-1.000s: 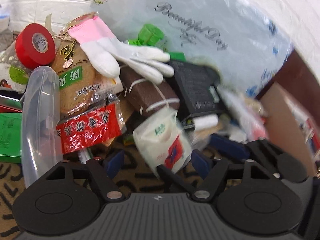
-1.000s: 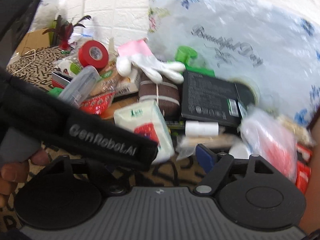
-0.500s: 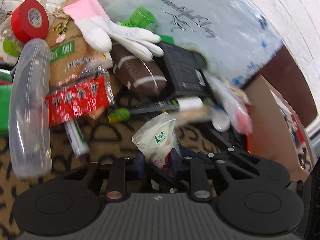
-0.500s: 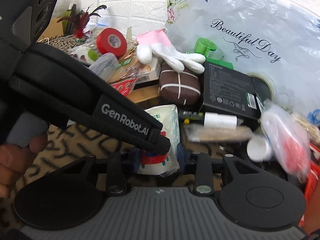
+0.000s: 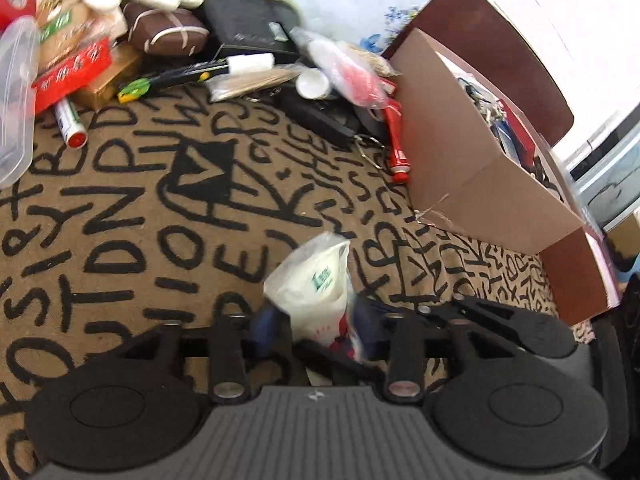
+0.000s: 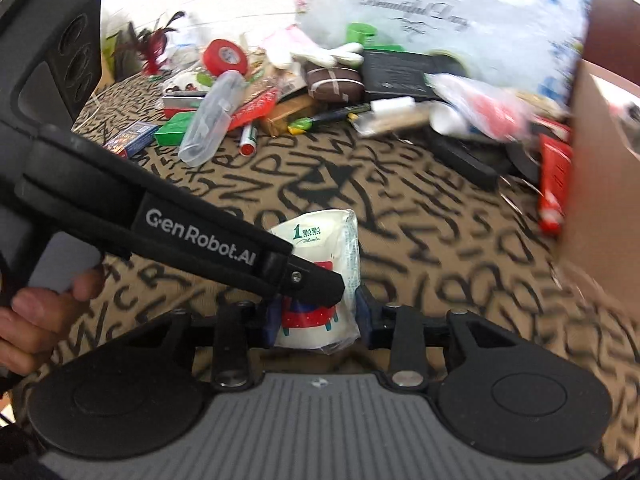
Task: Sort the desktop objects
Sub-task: 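Lift the tissue packet and carry it over the cardboard box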
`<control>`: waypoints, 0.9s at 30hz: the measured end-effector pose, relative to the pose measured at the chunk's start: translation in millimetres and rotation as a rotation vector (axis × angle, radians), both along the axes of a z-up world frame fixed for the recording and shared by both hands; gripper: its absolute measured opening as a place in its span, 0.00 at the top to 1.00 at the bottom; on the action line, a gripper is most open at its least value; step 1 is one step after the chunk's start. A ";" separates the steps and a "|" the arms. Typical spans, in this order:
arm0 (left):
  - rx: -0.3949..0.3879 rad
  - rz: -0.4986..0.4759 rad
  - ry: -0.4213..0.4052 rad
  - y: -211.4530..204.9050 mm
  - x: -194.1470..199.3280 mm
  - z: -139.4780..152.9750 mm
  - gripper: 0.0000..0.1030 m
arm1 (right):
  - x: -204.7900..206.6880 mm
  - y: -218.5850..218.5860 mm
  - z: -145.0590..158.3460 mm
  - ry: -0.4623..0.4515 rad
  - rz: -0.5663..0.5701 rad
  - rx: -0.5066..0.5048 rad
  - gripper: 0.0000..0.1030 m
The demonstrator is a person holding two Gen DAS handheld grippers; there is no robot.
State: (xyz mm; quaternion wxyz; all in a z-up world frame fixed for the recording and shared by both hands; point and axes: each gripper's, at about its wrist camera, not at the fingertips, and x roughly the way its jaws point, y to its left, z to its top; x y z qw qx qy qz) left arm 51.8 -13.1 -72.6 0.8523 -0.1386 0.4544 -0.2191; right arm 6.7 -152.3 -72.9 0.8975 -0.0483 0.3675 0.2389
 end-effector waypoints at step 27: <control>-0.030 -0.167 -0.293 -80.6 -0.5 88.0 0.89 | -20.0 -67.7 68.8 -0.271 -0.249 0.070 0.67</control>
